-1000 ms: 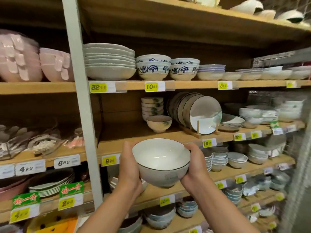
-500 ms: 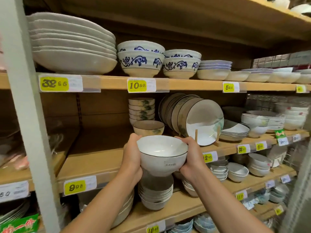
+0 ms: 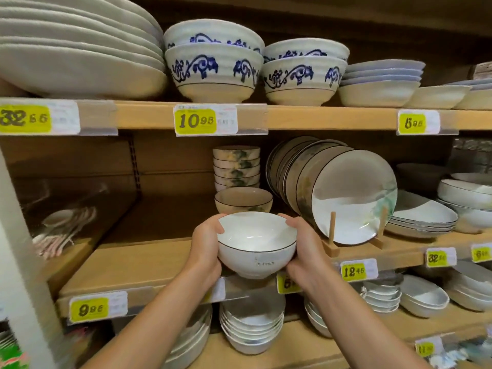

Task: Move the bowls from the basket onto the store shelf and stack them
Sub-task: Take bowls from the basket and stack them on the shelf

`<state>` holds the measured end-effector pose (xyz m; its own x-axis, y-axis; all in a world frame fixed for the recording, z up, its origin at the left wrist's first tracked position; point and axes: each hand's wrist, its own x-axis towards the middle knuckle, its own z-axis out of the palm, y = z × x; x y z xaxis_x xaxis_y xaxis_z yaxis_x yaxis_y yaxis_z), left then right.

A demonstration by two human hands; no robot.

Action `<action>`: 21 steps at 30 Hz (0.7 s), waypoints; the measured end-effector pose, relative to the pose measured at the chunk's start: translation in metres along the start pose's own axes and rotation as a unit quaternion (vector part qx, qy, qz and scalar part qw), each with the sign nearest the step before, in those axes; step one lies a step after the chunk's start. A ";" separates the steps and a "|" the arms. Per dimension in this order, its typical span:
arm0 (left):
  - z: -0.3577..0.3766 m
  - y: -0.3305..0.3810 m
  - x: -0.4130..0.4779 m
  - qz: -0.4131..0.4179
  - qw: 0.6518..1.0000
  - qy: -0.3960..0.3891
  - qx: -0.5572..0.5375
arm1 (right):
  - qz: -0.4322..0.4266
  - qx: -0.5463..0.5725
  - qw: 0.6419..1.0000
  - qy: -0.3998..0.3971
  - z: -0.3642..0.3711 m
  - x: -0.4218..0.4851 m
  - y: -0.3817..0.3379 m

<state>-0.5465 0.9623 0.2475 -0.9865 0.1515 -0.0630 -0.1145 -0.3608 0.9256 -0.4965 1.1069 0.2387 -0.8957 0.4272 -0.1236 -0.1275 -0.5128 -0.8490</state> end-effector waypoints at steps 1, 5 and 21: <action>0.002 -0.002 0.002 0.003 1.000 0.004 -0.008 | 0.006 0.000 1.000 -0.009 -0.002 0.004 -0.002; 0.007 -0.007 0.009 0.009 1.000 0.009 -0.021 | 0.021 -0.015 0.999 -0.045 -0.011 0.022 -0.009; -0.002 -0.009 0.035 -0.010 0.998 -0.039 -0.043 | 0.082 -0.065 0.971 -0.214 -0.024 0.062 -0.010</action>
<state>-0.5801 0.9687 0.2361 -0.9722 0.2289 -0.0487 -0.1468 -0.4344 0.8887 -0.5405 1.1563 0.2278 -0.9980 -0.0149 -0.0618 0.0621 -0.4370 -0.8973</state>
